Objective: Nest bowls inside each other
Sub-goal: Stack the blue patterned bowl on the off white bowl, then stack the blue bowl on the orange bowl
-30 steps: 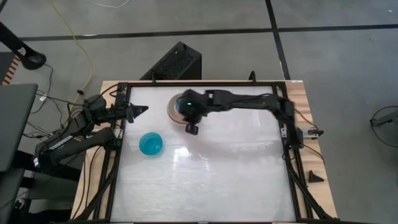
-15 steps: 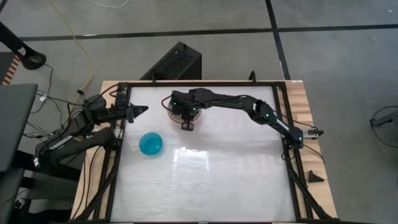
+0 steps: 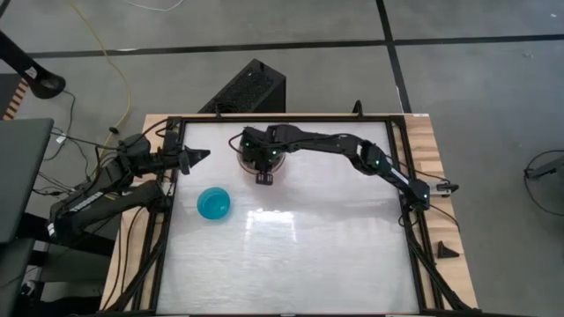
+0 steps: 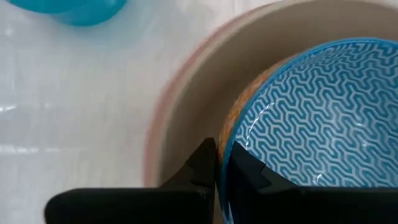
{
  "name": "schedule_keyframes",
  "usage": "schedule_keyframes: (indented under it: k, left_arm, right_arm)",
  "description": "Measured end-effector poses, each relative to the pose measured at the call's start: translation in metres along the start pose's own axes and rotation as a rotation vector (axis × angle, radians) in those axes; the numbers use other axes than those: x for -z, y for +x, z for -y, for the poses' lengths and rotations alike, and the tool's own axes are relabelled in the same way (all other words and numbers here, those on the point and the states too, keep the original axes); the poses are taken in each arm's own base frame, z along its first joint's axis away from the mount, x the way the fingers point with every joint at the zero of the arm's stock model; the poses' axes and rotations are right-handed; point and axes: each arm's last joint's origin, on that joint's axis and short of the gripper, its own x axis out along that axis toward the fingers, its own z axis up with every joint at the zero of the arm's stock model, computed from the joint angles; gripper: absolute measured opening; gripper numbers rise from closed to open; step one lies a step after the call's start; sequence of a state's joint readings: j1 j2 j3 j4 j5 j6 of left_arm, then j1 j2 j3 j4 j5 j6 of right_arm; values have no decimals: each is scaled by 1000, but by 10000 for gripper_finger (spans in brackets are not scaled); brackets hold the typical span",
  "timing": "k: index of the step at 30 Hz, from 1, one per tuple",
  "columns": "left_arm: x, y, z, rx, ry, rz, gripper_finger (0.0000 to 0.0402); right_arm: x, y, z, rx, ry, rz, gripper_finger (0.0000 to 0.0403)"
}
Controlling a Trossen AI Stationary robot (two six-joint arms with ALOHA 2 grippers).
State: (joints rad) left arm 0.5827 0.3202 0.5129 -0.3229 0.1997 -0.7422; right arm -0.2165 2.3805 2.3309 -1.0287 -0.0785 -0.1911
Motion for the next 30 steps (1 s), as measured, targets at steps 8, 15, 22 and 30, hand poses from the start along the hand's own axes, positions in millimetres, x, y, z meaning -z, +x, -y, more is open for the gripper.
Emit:
schedule_keyframes:
  k: [8, 15, 22, 30]
  left_arm:
    - [0, 0, 0, 5, -4, -6, 0]
    - [2, 0, 2, 28, -2, -28, 0]
    - [10, -1, 10, 241, -60, -248, 0]
    - [29, -4, 16, 338, -123, -520, 0]
  right_arm:
    - [1, 8, -3, -34, -7, -11, 76]
    - [-4, 3, 1, -64, 70, 35, 181]
    - [-7, -38, 10, -118, 202, 108, 251]
    - [-10, -143, 10, -51, 215, 310, 237]
